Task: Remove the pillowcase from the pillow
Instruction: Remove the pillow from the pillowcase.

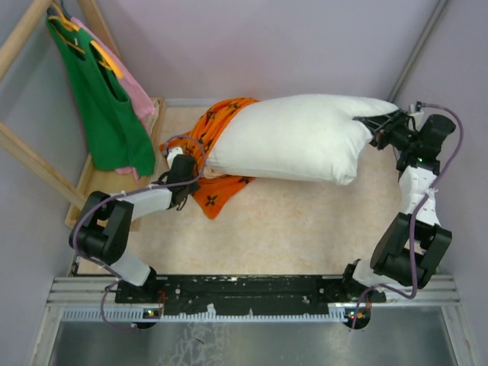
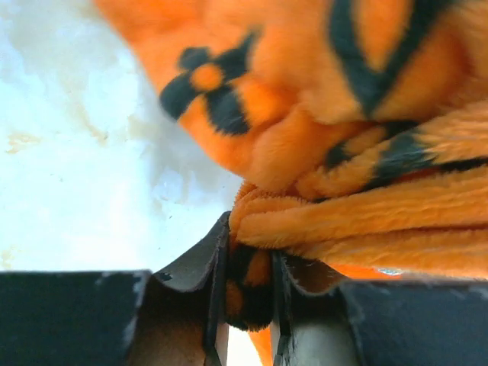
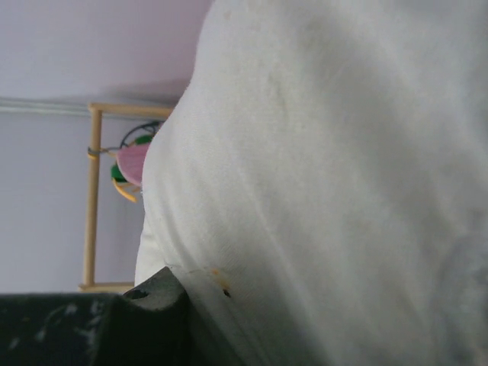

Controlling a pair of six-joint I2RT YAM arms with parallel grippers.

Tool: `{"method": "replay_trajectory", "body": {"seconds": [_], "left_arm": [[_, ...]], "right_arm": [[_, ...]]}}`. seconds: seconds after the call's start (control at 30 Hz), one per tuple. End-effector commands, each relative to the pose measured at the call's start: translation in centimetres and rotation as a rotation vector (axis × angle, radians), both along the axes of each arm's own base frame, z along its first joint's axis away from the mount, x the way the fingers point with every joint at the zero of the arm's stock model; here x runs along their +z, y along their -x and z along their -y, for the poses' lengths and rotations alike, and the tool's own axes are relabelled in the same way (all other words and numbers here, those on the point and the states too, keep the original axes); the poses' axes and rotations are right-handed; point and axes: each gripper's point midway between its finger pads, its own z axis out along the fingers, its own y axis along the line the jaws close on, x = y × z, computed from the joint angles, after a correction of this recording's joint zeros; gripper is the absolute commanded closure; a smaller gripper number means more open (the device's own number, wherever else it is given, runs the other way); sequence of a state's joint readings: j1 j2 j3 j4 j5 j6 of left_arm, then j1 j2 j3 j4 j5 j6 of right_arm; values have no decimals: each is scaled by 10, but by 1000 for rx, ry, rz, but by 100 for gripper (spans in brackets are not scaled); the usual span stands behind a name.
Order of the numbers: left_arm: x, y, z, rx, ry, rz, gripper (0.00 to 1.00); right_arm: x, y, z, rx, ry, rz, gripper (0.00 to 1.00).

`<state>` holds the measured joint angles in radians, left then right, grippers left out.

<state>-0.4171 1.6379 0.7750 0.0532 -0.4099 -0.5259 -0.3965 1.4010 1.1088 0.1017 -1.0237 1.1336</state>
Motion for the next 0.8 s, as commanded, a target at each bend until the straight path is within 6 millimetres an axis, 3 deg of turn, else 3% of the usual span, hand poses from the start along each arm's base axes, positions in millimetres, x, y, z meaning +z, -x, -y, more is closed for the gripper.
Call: {"method": "replay_trajectory", "body": {"seconds": [0.0,0.17,0.23,0.3,0.4,0.47,0.53,0.6,0.67,0.73,0.77], "left_arm": [[1,27,-59,180,-46,-10,76],[39,27,-76,235,-87,66,77],[53,27,-82,252,-113,96,71],[69,27,-93,261,-167,146,56],[107,22,-122,317,-292,261,14],[130,13,-136,341,-276,296,2],[145,2,-140,317,-231,290,0],[158,-7,-126,253,-173,281,0],[178,-12,-96,151,-63,323,0],[208,-12,-56,-46,-20,455,0],[218,-9,-25,-178,7,536,0]], "right_arm": [[87,16,57,-228,-20,248,100],[60,20,56,-254,-10,203,100],[49,21,55,-243,3,179,100],[38,21,55,-239,13,146,100],[19,22,67,-317,20,83,100],[11,24,78,-384,12,60,100],[8,24,82,-415,13,60,100],[4,25,83,-418,19,49,100],[-4,25,84,-419,56,32,100],[-12,26,84,-420,86,20,100],[-17,26,83,-419,99,13,100]]}}
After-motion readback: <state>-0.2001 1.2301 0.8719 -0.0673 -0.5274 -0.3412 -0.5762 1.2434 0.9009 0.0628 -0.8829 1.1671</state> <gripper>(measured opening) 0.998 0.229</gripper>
